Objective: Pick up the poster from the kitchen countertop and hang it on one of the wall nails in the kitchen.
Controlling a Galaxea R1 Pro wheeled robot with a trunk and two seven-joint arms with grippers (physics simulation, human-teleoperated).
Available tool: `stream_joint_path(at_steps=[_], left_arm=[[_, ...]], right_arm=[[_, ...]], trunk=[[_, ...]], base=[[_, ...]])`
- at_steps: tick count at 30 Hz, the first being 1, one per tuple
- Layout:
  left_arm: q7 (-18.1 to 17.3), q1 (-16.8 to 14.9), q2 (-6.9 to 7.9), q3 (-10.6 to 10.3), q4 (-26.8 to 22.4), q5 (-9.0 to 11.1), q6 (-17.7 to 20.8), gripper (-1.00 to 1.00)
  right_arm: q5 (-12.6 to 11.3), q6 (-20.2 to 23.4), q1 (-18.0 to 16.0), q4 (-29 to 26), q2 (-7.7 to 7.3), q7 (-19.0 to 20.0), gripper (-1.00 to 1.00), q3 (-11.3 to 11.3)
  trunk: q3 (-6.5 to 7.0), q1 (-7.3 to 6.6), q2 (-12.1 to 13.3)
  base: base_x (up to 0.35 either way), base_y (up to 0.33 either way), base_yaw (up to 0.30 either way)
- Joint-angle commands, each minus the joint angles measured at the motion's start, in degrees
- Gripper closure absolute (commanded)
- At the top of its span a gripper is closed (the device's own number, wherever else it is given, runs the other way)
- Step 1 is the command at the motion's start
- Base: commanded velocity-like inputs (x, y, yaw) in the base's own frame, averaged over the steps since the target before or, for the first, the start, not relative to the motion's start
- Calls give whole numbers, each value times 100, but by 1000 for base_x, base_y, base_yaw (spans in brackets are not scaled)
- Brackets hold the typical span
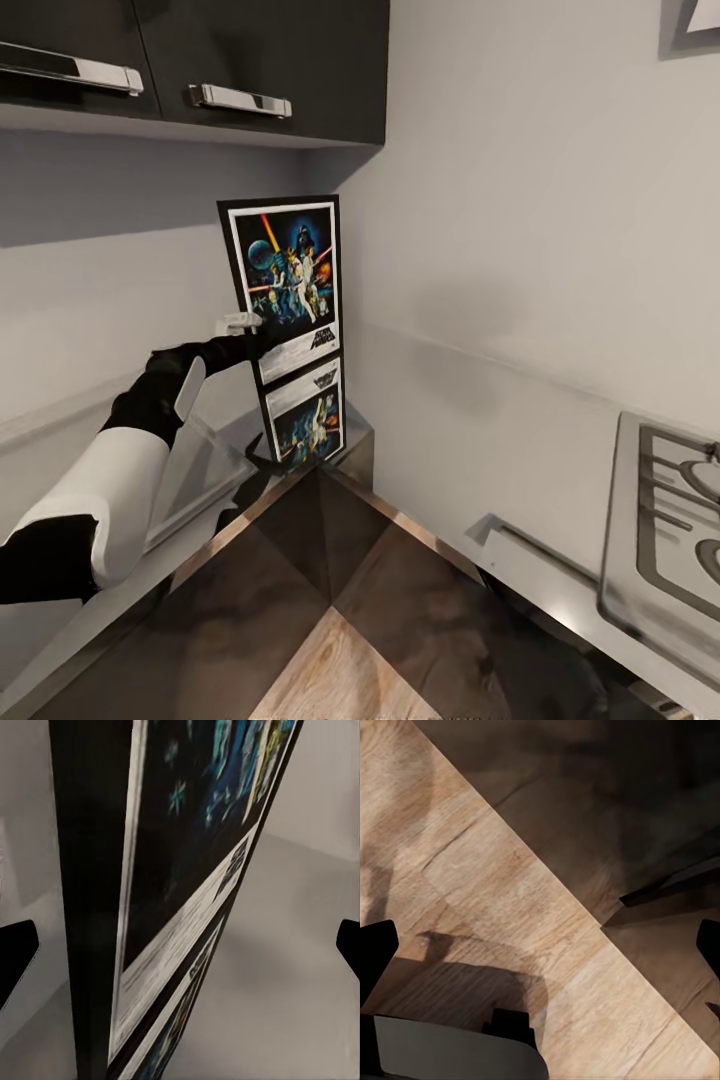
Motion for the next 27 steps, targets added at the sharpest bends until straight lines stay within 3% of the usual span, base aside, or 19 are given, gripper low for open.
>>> stream_joint_path(at_steps=[1,12,27], left_arm=[[-19,-7,3,20,-6,28,47,-100],[-19,-22,98,52,-18,28,4,-100],[-3,-22,111,43,-217,19,10,-100]], right_arm=[[51,-11,-3,4,-1,-41,-100,8],[51,-11,-3,4,-1,-41,-100,8],[51,-11,-3,4,-1,-41,-100,8]], trunk=[[-7,0,-3],[-24,0,-3],[-150,0,-3]], base=[[0,0,0],[0,0,0],[0,0,0]])
